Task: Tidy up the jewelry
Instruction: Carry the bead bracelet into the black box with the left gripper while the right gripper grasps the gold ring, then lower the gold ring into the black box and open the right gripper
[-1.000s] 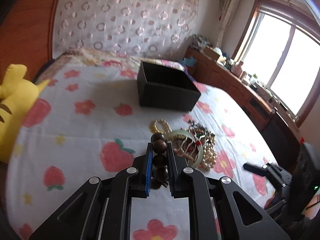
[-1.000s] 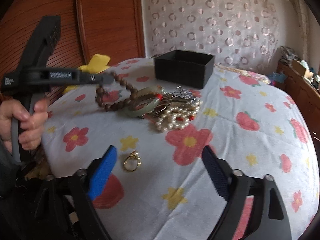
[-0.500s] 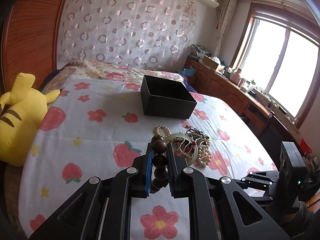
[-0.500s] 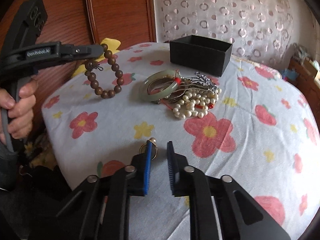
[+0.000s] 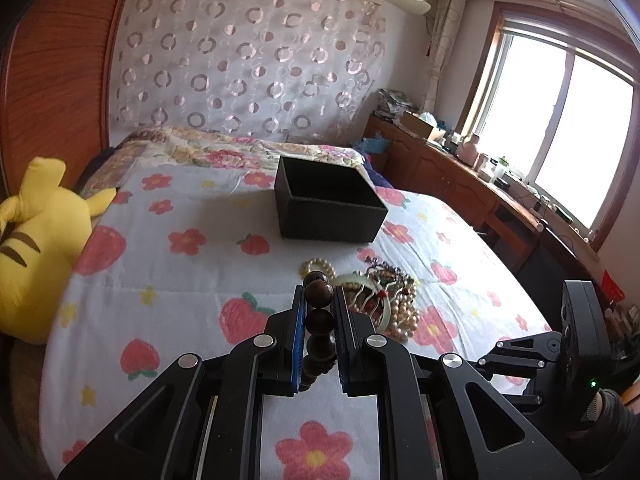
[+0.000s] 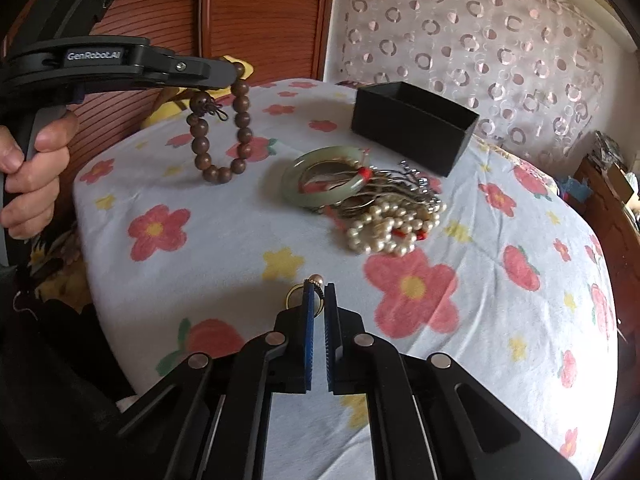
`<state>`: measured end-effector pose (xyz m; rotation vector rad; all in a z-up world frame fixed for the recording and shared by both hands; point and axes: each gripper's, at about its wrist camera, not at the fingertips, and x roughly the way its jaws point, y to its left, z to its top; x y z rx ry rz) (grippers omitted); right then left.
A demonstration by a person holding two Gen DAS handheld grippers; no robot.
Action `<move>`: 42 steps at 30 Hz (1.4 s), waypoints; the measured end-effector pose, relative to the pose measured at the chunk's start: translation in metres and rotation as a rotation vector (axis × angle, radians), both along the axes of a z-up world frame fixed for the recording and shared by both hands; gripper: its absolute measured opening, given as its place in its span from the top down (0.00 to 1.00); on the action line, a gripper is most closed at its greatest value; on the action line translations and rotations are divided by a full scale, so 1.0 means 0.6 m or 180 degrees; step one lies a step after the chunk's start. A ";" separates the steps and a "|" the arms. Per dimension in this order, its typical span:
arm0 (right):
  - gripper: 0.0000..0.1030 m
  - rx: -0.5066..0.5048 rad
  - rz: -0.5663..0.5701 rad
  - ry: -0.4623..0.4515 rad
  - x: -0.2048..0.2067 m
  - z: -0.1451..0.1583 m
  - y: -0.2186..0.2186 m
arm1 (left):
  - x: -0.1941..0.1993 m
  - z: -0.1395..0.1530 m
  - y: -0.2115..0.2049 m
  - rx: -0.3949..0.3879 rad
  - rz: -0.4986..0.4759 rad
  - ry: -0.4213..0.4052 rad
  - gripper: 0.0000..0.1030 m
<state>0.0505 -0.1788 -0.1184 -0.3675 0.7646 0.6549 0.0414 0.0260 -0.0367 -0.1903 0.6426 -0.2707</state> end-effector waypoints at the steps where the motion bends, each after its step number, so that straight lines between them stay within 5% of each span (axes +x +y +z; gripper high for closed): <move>1: 0.95 0.0022 -0.0013 -0.0015 0.003 0.002 -0.004 | 0.003 0.004 -0.002 0.0009 -0.0008 -0.0013 0.88; 23: 0.95 0.0319 -0.0393 -0.0488 0.175 0.112 -0.040 | 0.197 0.112 -0.063 0.0328 -0.0185 -0.0234 0.88; 33: 0.94 0.0462 -0.0543 -0.0401 0.267 0.119 -0.032 | 0.289 0.102 -0.077 0.0429 -0.0073 -0.0174 0.88; 42: 0.94 0.0430 -0.0430 -0.0211 0.324 0.095 0.000 | 0.304 0.032 -0.071 0.0514 0.0011 0.0078 0.82</move>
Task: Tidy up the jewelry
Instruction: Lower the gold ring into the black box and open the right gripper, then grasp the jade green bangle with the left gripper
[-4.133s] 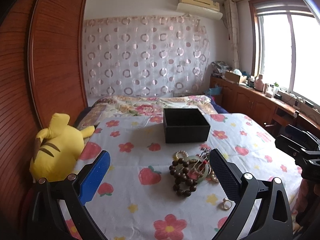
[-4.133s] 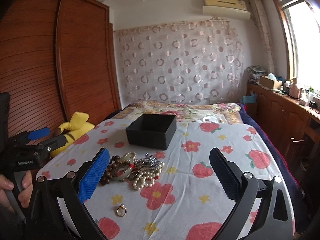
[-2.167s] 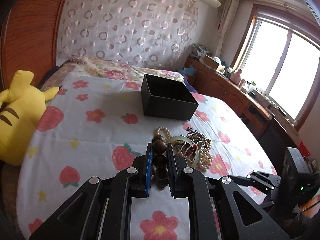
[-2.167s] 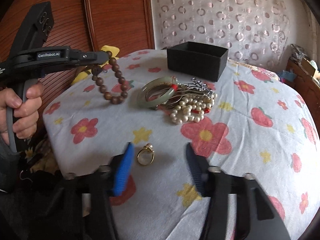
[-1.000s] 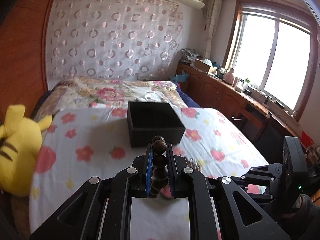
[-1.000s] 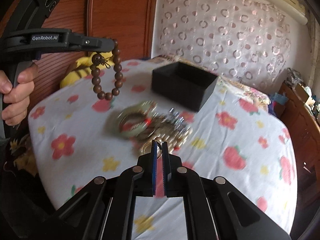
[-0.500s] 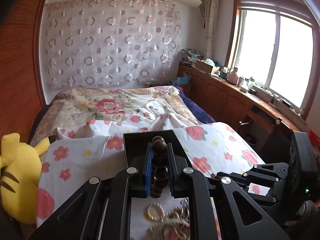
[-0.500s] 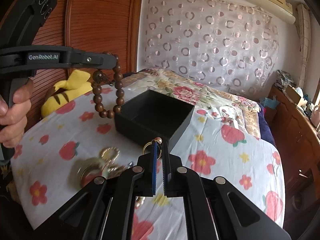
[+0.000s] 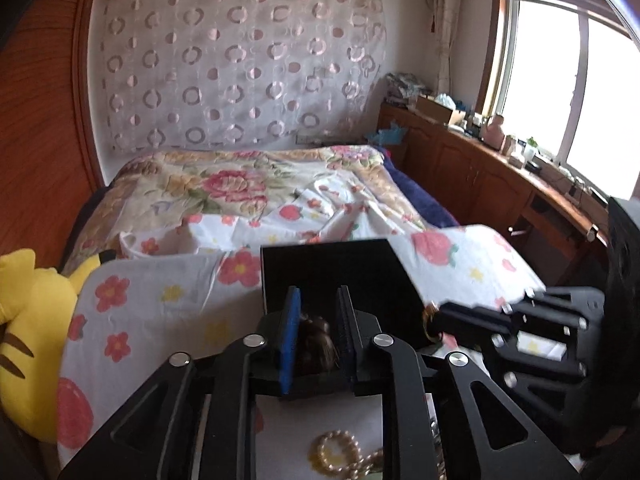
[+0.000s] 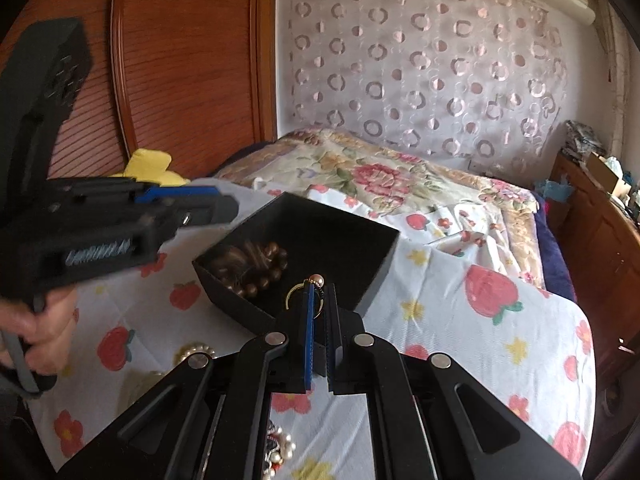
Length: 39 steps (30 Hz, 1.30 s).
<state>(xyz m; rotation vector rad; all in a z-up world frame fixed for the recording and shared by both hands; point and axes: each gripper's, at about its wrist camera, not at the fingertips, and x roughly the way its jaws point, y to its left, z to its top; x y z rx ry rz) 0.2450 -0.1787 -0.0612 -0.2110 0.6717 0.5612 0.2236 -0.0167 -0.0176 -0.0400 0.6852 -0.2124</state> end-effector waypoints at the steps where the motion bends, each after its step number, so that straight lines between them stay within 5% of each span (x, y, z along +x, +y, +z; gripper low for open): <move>1: 0.94 -0.0029 0.0005 0.0021 0.006 -0.005 0.004 | -0.004 -0.005 0.000 0.0018 -0.0006 0.0010 0.80; 12: 0.93 -0.0113 -0.0058 0.0157 0.042 -0.028 0.027 | -0.081 -0.034 0.025 0.0064 0.0022 -0.0100 0.20; 15: 0.74 -0.0127 -0.0060 0.0130 0.039 -0.025 0.027 | -0.101 -0.040 0.030 0.0075 0.0010 -0.0154 0.09; 25: 0.73 0.0205 -0.0103 0.0079 -0.068 -0.002 -0.046 | -0.163 -0.067 0.021 -0.0019 -0.0196 0.0001 0.07; 39: 0.47 0.0231 -0.0213 0.0145 -0.215 -0.044 -0.112 | -0.208 -0.098 -0.027 0.0111 -0.0480 0.0322 0.07</move>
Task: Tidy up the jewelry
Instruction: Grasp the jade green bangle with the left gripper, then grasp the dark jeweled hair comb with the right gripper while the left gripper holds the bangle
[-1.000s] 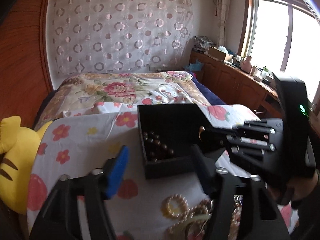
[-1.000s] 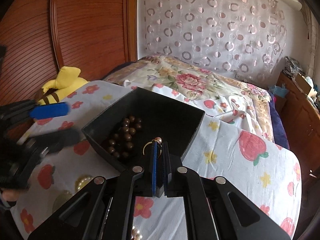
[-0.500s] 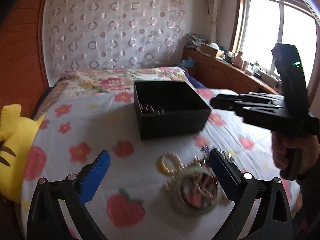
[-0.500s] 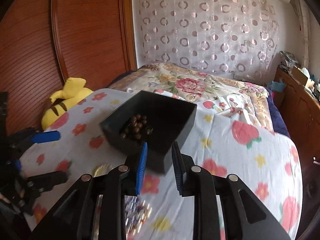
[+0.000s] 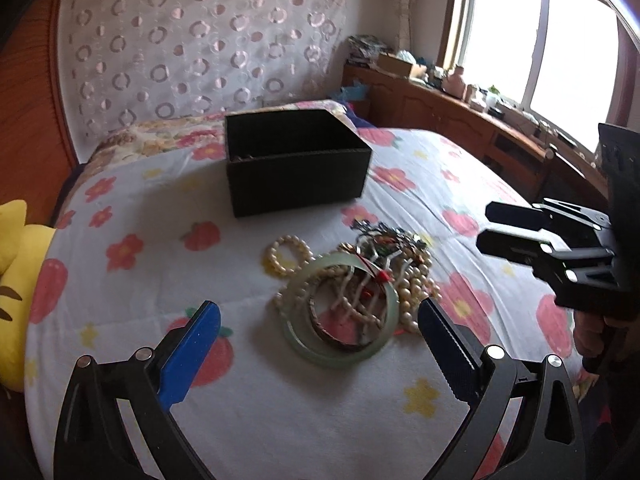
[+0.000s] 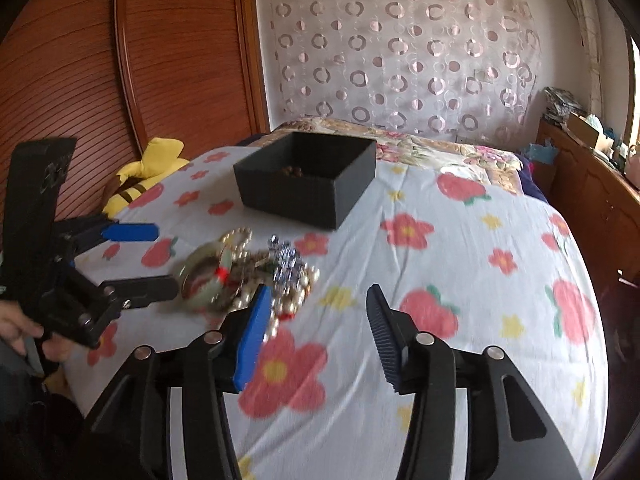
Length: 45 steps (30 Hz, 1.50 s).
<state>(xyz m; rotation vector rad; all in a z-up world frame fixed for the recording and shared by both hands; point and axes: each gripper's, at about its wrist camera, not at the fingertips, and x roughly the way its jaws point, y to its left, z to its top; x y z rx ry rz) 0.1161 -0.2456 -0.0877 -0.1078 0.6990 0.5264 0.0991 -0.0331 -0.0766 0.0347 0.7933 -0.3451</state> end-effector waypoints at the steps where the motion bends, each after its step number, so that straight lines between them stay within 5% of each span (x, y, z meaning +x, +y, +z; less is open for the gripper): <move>1: 0.45 0.0010 -0.0005 0.0021 -0.006 -0.004 -0.002 | 0.000 -0.001 -0.004 0.0021 -0.0014 0.0013 0.07; 8: 0.33 -0.0035 -0.0030 0.0020 -0.031 -0.023 0.001 | 0.013 -0.013 -0.023 0.0068 -0.0105 0.0130 0.08; 16: 0.32 -0.0005 -0.0037 0.0015 -0.034 -0.034 -0.003 | 0.026 -0.016 -0.023 -0.0040 -0.0159 0.0226 0.08; 23: 0.32 0.0012 -0.0027 -0.0003 -0.034 -0.035 -0.003 | 0.028 -0.028 -0.025 0.0018 -0.0137 0.0267 0.32; 36: 0.32 -0.0137 0.0026 0.0015 -0.022 -0.033 0.010 | -0.025 -0.005 0.001 0.0038 0.0000 0.0016 0.33; 40: 0.33 -0.0141 0.0119 0.0024 0.000 -0.022 0.023 | -0.038 0.001 0.019 0.0011 0.0065 -0.0045 0.33; 45: 0.46 -0.0185 0.0245 0.0140 0.046 -0.016 0.050 | -0.049 0.008 0.032 -0.0050 0.0111 -0.0098 0.33</move>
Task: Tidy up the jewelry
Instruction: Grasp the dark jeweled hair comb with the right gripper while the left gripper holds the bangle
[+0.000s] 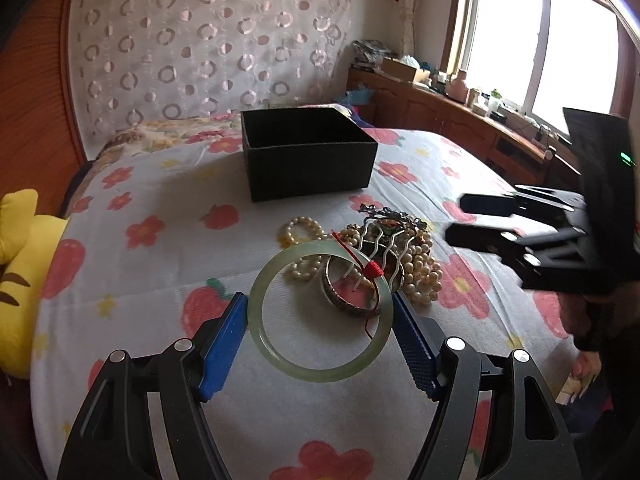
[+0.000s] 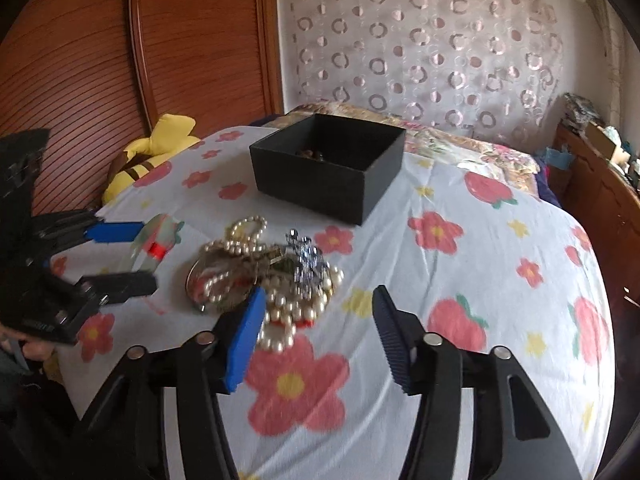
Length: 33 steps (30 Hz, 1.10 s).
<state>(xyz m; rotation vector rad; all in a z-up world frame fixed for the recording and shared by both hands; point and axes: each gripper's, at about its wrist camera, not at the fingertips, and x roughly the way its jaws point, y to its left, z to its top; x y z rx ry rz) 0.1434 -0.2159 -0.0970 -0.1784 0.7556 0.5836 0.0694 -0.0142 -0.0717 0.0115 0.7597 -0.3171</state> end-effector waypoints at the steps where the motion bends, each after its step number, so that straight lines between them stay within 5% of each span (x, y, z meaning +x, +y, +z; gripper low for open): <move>1: 0.46 -0.0008 0.0014 0.0026 0.008 -0.001 0.005 | -0.002 0.001 0.002 -0.0013 0.0005 -0.0009 0.33; 18: 0.54 -0.0051 0.0184 0.0567 0.109 -0.030 0.057 | -0.009 0.003 0.017 -0.0098 0.0041 -0.0055 0.33; 23: 0.71 -0.0008 0.0302 0.0667 0.107 -0.028 0.059 | -0.009 0.002 0.017 -0.0103 0.0036 -0.0055 0.33; 33: 0.77 -0.0017 0.0356 0.0623 0.090 -0.024 0.049 | -0.009 0.000 0.014 -0.0107 0.0033 -0.0048 0.33</move>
